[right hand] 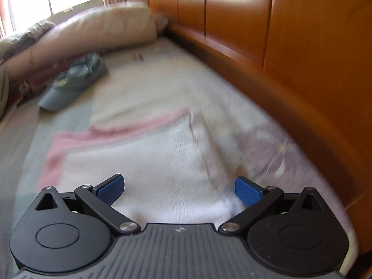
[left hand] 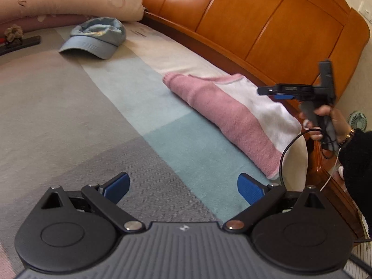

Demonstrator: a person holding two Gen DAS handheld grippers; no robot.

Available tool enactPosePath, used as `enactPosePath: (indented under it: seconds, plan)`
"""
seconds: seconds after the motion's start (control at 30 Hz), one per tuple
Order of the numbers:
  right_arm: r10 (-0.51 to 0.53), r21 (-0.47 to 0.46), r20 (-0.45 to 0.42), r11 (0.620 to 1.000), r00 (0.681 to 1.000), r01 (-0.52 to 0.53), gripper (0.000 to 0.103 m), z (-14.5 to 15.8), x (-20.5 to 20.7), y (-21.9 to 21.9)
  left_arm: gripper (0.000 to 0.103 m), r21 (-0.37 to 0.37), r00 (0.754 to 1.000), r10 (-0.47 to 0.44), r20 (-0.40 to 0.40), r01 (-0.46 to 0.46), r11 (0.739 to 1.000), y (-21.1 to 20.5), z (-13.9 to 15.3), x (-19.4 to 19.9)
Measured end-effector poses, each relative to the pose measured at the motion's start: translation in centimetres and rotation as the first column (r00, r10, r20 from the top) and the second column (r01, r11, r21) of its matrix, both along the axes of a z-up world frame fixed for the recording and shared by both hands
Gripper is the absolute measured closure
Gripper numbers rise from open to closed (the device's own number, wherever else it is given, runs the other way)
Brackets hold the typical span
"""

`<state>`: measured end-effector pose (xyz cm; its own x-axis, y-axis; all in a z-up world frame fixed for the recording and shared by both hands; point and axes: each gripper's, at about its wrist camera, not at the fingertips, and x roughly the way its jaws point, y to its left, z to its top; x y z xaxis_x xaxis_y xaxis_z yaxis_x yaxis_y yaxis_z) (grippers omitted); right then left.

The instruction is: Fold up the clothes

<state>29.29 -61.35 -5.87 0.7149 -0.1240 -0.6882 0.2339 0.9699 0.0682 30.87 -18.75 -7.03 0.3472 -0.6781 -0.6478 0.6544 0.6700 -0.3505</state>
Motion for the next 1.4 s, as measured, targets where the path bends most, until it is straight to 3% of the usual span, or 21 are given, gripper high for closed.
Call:
enactPosePath:
  seconds: [0.1, 0.23, 0.33, 0.43, 0.57, 0.7, 0.83, 0.93, 1.0, 1.13, 1.4]
  plan:
    - [0.116, -0.053, 0.020, 0.992, 0.993, -0.115, 0.000, 1.8, -0.5, 3.1, 0.004, -0.004, 1.000, 0.014, 0.003, -0.014, 1.000, 0.4, 0.0, 0.0]
    - [0.200, -0.179, -0.084, 0.961, 0.976, -0.212, 0.000, -1.1, 0.4, 7.1, 0.005, 0.009, 1.000, 0.005, -0.003, -0.005, 1.000, 0.0, 0.0, -0.3]
    - [0.161, -0.105, -0.079, 0.980, 0.984, -0.169, 0.000, -1.8, 0.7, 6.2, 0.004, 0.027, 1.000, -0.013, 0.021, 0.012, 1.000, -0.1, 0.6, -0.9]
    - [0.136, -0.112, -0.023, 0.984, 0.990, -0.138, 0.000, 0.2, -1.1, 5.8, 0.004, 0.041, 0.998, -0.019, 0.054, 0.017, 0.999, 0.5, 1.2, -1.5]
    - [0.146, -0.041, 0.006, 0.988, 0.989, -0.146, 0.000, 1.2, -4.3, 4.3, 0.004, 0.075, 0.996, 0.005, 0.087, -0.011, 0.997, 1.1, 1.2, -1.9]
    - [0.080, -0.018, -0.068, 0.996, 0.994, -0.082, 0.000, -0.7, -7.0, 2.5, 0.004, 0.140, 0.987, 0.025, 0.160, -0.047, 0.989, 1.0, 1.0, -2.7]
    - [0.048, -0.030, -0.008, 0.998, 0.999, -0.048, 0.000, -0.2, -9.8, 3.8, 0.003, 0.208, 0.975, -0.008, 0.221, -0.039, 0.977, 0.4, 1.0, -3.6]
    - [0.114, -0.046, 0.060, 0.993, 0.992, -0.111, 0.000, 0.1, -11.6, 7.4, 0.003, 0.225, 0.968, -0.023, 0.248, -0.034, 0.974, 0.0, 1.1, -4.4]
    - [0.168, -0.062, 0.067, 0.985, 0.984, -0.164, 0.000, -0.7, -12.1, 9.7, 0.003, 0.221, 0.970, -0.030, 0.243, -0.025, 0.975, -0.1, 1.0, -4.7]
    - [0.176, -0.084, -0.035, 0.980, 0.984, -0.179, 0.000, -3.7, -11.7, 11.3, 0.003, 0.210, 0.975, -0.018, 0.221, -0.030, 0.977, 0.0, 0.8, -5.0]
    - [0.007, 0.001, 0.155, 1.000, 0.988, -0.007, 0.000, -0.5, -11.7, 5.7, 0.003, 0.201, 0.979, 0.013, 0.202, -0.054, 0.978, 0.5, 0.0, -4.8]
